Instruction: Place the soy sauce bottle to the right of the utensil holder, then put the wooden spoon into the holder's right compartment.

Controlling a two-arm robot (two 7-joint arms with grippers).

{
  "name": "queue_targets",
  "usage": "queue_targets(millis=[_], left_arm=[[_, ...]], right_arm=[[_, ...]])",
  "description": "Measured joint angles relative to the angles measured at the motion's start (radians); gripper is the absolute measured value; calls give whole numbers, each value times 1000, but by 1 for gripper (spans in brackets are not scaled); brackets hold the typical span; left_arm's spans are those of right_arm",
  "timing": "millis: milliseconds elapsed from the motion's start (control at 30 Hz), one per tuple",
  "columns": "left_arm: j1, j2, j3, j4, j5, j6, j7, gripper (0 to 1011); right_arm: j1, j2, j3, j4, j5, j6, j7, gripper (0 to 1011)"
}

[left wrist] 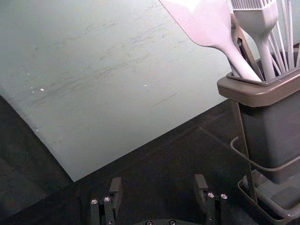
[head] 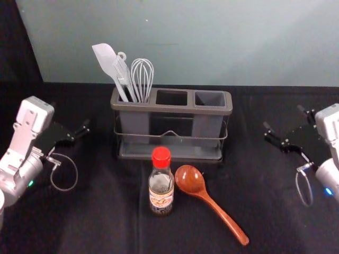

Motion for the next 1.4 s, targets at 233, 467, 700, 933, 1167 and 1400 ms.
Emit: queue_targets(millis=[233,467,700,933,1167,1400], left_arm=[[0,0,0,0,0,0,0,1005],[0,0,0,0,0,0,0,1005],[0,0,0,0,0,0,0,1005],[0,0,0,0,0,0,0,1005],[0,0,0,0,0,0,0,1005],[0,0,0,0,0,0,0,1005]], right_arm=[[-83,53,47,-119,23,-33,37,1000],[-171,100,103,-234,108,-38,102,1000],[-242,141,149,-330,233,-10,210,1000],[-222,149,122,-358,324,54,362,1000],[-172,118,60,-345,348,109,483,1000],[-115,80,10,-318,347,149,571,1002]])
